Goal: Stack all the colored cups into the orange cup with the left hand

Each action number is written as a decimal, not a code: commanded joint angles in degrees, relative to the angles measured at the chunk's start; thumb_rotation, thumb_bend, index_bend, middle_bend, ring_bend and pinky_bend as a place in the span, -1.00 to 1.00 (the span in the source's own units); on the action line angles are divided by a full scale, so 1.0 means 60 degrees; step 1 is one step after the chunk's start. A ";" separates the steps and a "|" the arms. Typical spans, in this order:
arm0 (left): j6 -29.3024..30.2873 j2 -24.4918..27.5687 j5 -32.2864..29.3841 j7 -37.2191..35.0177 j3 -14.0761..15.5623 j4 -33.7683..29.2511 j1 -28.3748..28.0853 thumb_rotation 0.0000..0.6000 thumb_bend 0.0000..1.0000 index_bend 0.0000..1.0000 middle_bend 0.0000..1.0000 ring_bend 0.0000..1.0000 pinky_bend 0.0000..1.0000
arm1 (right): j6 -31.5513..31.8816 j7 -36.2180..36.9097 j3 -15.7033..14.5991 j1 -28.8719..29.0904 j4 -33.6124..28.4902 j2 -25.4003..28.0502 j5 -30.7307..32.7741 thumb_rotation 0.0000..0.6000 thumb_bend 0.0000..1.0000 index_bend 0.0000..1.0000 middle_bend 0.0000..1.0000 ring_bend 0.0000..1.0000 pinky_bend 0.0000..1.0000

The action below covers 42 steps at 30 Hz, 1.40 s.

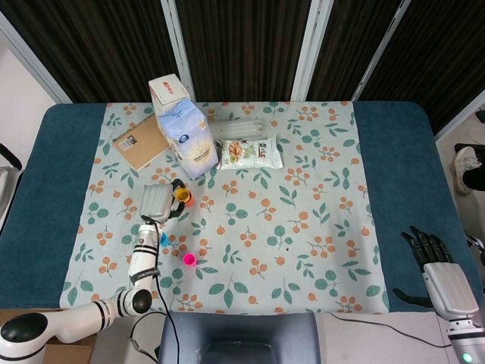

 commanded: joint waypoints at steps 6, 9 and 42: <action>0.0247 0.0354 0.0287 -0.0106 0.0101 -0.0712 0.0180 1.00 -0.30 -1.00 1.00 1.00 1.00 | -0.0010 0.0024 0.0005 0.0004 0.0009 0.0009 0.0007 1.00 -0.72 -1.00 -1.00 -1.00 -1.00; 0.0464 0.1099 0.0703 -0.0162 0.0471 -0.1998 0.0594 1.00 -0.31 -1.00 1.00 1.00 1.00 | -0.0020 0.0063 -0.0007 0.0006 -0.0002 0.0032 -0.0010 1.00 -0.72 -1.00 -1.00 -1.00 -1.00; 0.0859 0.2398 0.2087 -0.1488 0.2493 -0.3289 0.2966 1.00 -0.28 -0.48 1.00 1.00 1.00 | -0.0099 -0.0083 -0.0135 0.0038 -0.0011 -0.0024 -0.0239 1.00 -0.72 -1.00 -1.00 -1.00 -1.00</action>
